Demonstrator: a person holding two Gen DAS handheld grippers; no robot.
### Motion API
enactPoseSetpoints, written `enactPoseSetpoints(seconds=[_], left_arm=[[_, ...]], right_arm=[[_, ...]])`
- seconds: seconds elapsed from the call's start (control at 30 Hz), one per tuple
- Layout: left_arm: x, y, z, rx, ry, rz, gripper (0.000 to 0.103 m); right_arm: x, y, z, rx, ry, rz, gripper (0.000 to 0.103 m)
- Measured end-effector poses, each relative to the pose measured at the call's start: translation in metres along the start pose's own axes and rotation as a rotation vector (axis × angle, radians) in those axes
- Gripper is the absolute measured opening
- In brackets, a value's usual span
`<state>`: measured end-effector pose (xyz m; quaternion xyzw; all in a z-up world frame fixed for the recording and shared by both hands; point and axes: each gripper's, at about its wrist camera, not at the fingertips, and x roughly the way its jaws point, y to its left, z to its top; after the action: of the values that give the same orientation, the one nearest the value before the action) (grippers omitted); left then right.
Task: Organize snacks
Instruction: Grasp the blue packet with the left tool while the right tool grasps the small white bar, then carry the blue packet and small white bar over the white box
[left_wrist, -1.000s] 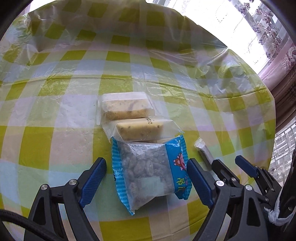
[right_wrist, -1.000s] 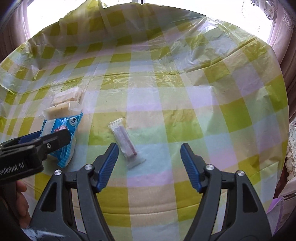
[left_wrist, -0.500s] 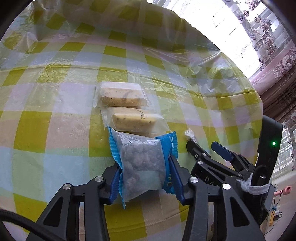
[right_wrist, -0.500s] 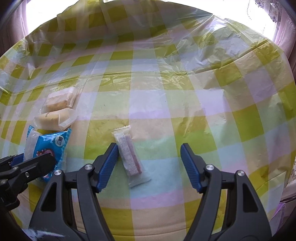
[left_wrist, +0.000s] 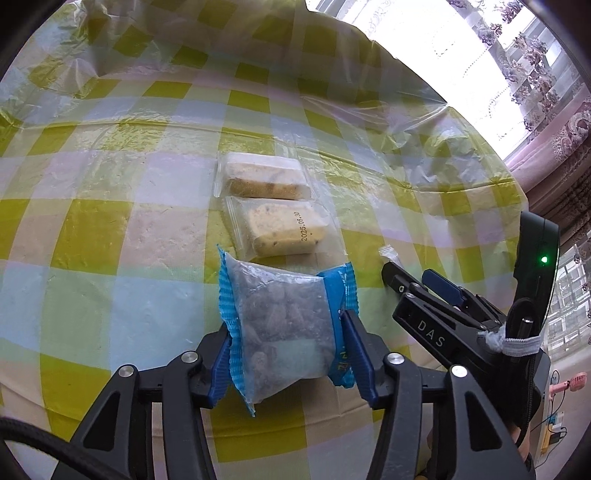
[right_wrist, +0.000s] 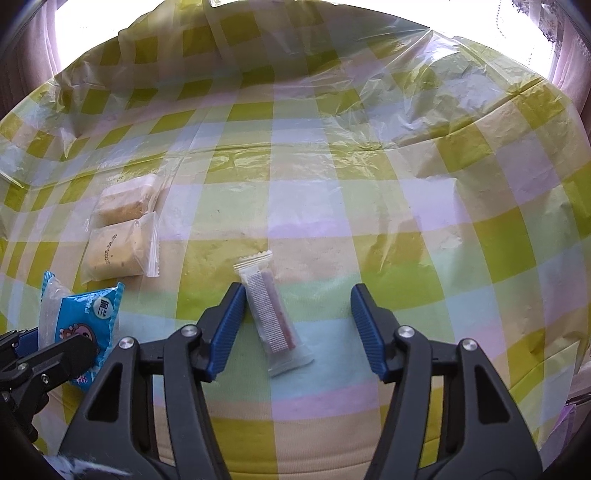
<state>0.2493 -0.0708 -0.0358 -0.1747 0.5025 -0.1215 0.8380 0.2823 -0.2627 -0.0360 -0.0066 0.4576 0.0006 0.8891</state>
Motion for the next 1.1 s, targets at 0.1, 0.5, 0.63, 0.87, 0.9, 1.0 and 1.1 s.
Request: enactPoseSetpoints(seconds=[0.1,0.5,0.63,0.87,0.9,1.0,1.1], left_arm=[[-0.002,0.006,-0.003,-0.013,-0.004,0.016,0.066],[-0.031,0.035,-0.009,-0.037,-0.106,0.162,0.072],[-0.042,0.048,-0.010,-0.074,-0.150,0.214,0.072],[-0.057,0.042,-0.014,-0.051,-0.230,0.243,0.076],[-0.059,0.037,-0.014,-0.024,-0.240,0.244,0.076],[-0.059,0.015,-0.016,0.096,-0.260,0.269,0.076],[-0.049,-0.004,-0.019,0.218,-0.246,0.297,0.076]], right_arm=[[0.000,0.000,0.000,0.000,-0.001,-0.001,0.062],[0.000,-0.002,-0.001,0.009,-0.004,0.033,0.054],[-0.003,0.003,-0.003,-0.009,-0.008,0.055,0.041],[-0.006,0.003,-0.008,-0.010,-0.005,0.071,0.025],[-0.007,0.004,-0.009,-0.015,-0.004,0.074,0.022],[-0.010,0.007,-0.012,-0.018,-0.002,0.088,0.020],[-0.013,0.010,-0.015,-0.028,0.003,0.104,0.019]])
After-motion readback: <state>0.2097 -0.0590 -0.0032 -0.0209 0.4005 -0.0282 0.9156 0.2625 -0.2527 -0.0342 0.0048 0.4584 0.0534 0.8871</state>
